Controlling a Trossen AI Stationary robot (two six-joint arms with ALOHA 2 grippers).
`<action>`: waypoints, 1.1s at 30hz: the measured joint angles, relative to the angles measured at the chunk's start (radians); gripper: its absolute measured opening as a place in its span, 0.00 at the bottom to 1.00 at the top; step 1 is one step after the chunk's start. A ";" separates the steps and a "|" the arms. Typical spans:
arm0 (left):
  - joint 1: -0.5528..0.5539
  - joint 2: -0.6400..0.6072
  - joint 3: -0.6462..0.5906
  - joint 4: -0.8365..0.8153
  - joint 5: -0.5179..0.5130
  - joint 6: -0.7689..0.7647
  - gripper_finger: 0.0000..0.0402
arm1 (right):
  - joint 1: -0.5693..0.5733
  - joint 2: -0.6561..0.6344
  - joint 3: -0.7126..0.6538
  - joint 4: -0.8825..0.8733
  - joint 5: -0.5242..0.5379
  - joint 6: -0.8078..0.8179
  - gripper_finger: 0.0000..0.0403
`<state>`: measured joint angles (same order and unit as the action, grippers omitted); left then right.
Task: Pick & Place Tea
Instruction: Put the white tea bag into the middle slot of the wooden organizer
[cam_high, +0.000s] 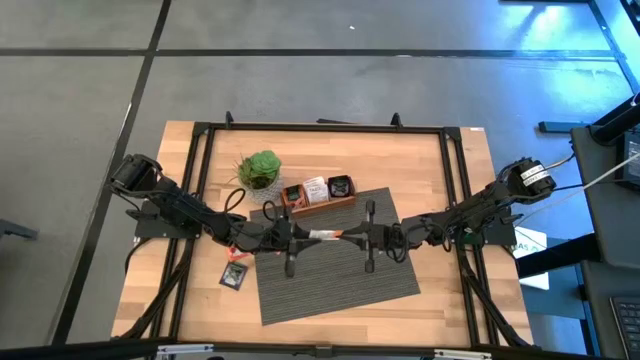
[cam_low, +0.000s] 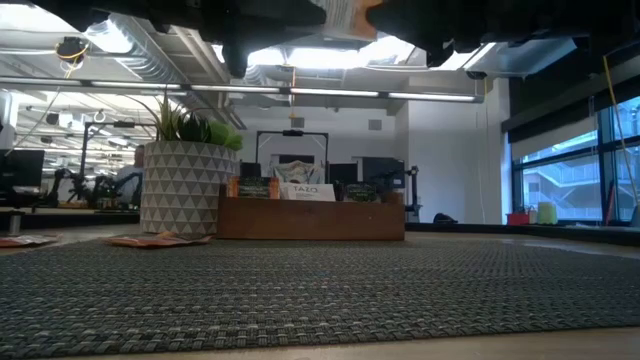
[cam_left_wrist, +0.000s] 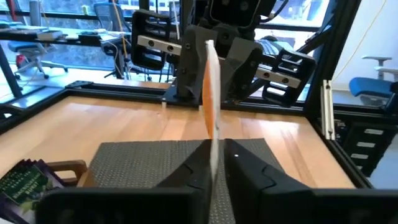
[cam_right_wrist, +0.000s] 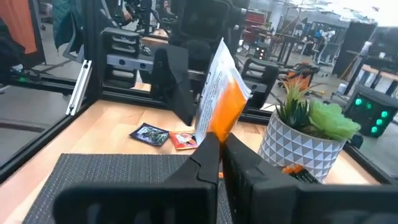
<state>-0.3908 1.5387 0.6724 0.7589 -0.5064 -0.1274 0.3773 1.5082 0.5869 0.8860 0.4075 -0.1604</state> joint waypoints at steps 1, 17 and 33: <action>0.000 0.000 0.000 0.000 0.000 0.006 0.07 | 0.000 0.000 0.000 0.000 0.000 -0.008 0.05; 0.012 -0.051 0.000 -0.224 0.024 -0.098 0.01 | -0.018 -0.133 0.011 -0.311 0.017 0.183 0.45; 0.161 0.020 0.310 -0.981 0.351 -0.326 0.01 | -0.134 -0.067 0.316 -0.802 -0.249 0.233 0.37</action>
<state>-0.2294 1.5587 0.9820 -0.2219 -0.1554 -0.4535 0.2437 1.4407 0.9028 0.0840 0.1581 0.0727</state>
